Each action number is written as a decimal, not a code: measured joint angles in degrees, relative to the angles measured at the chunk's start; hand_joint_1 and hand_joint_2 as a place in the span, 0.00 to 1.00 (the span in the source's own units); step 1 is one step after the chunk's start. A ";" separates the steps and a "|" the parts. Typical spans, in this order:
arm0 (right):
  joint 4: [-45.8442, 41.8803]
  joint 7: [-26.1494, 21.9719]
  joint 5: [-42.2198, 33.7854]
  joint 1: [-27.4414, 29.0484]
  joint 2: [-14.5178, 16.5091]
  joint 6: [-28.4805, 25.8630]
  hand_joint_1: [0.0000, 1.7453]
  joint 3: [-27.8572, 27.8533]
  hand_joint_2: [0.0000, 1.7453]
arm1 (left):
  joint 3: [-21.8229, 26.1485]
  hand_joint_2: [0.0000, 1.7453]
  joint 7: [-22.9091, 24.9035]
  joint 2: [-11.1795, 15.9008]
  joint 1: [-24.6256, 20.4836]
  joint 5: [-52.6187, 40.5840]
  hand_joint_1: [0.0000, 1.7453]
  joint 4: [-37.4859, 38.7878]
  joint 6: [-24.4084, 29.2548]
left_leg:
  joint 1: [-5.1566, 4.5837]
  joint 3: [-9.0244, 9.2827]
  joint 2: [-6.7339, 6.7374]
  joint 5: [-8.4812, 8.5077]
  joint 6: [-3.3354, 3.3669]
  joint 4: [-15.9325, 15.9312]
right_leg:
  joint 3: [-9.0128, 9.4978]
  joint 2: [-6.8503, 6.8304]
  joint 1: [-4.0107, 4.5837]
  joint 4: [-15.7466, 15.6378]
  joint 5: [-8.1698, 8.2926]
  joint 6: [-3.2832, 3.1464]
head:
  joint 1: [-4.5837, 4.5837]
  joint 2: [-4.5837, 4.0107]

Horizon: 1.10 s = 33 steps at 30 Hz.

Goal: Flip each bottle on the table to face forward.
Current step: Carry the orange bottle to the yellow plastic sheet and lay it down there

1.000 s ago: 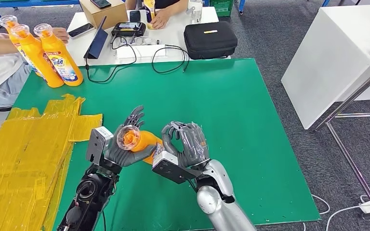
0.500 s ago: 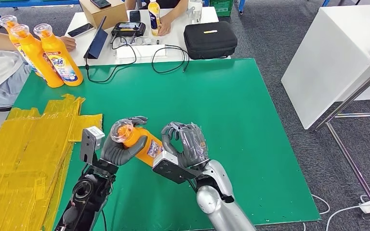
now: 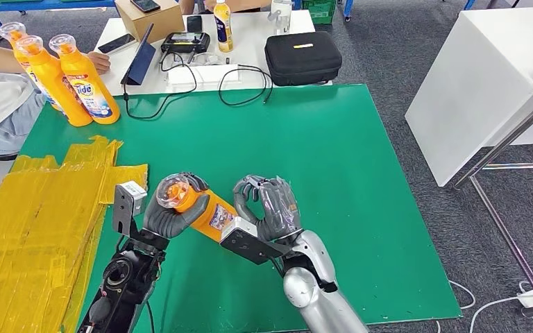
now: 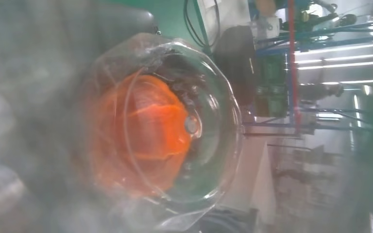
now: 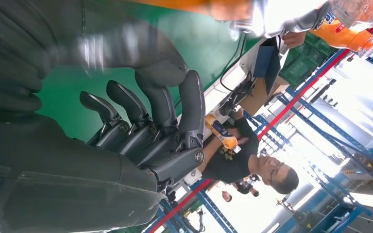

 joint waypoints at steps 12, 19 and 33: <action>0.00 -0.48 -0.47 0.03 0.00 -0.82 1.00 -0.21 1.00 | 0.14 1.00 -0.02 0.00 -0.08 0.69 1.00 -0.02 -0.07 | 0.00 0.00 0.00 0.00 0.00 0.00 | -0.01 0.00 0.00 0.00 0.00 0.00 | 0.01 0.01; -0.27 -0.78 -0.83 0.11 -0.01 -1.68 1.00 -0.83 1.00 | 0.53 1.00 0.05 0.03 -0.53 0.70 1.00 -0.55 0.92 | 0.00 0.00 0.00 0.00 0.00 0.00 | -0.02 0.00 0.00 0.00 0.00 0.00 | 0.01 0.01; -5.09 -1.73 -2.01 2.49 -0.13 -3.79 1.00 -3.74 1.00 | 3.29 1.00 1.33 1.20 -3.39 -8.87 1.00 -8.74 11.68 | 0.00 -0.01 0.00 0.00 0.00 0.00 | -0.03 0.00 0.00 0.00 0.00 0.00 | 0.00 0.01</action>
